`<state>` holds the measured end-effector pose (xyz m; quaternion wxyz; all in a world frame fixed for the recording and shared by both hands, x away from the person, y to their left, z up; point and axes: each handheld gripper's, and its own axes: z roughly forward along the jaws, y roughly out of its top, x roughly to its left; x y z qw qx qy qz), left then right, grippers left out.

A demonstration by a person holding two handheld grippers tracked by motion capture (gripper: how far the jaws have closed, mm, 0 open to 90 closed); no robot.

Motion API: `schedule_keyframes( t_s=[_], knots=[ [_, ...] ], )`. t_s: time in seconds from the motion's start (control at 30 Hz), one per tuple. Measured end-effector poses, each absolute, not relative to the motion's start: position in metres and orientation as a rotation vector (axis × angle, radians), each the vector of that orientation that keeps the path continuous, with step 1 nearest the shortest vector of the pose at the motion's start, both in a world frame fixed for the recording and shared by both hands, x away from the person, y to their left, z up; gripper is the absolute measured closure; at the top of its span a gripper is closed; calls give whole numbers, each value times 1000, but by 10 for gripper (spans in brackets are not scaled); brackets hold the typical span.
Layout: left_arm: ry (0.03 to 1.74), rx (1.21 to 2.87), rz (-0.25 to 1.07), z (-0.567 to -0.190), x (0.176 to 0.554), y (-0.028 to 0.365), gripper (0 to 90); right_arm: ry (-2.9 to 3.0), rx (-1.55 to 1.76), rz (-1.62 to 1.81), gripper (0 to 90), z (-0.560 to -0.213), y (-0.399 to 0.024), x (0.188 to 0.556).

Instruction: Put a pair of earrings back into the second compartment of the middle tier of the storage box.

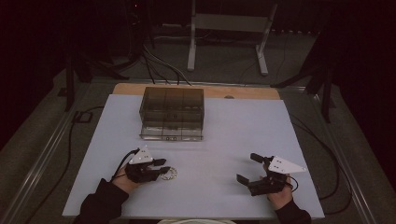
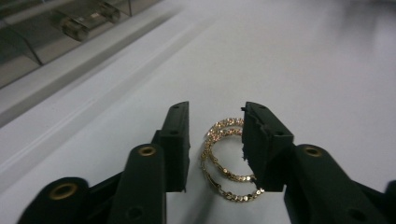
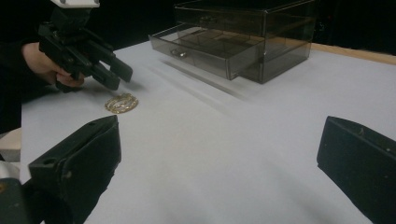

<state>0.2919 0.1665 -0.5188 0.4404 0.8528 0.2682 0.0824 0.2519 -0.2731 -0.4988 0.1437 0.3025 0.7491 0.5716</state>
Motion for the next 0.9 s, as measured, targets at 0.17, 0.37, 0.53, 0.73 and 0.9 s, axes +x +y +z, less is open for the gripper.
schedule_keyframes(
  t_s=[0.17, 0.37, 0.53, 0.73, 0.9],
  knots=[
    [651, 2168, 211, -523, 295, 159, 681, 2162, 874, 1645, 0, -499, -273, 252],
    [622, 2234, 249, -527, 295, 152, 753, 2161, 878, 1637, 0, -499, -274, 252],
    [623, 2235, 275, -526, 294, 153, 848, 2161, 879, 1638, 0, -499, -274, 252],
    [633, 2230, 267, -524, 293, 156, 862, 2160, 882, 1640, 0, -499, -275, 252],
    [629, 2217, 258, -517, 292, 159, 866, 2155, 887, 1639, 0, -499, -275, 252]
  ],
)
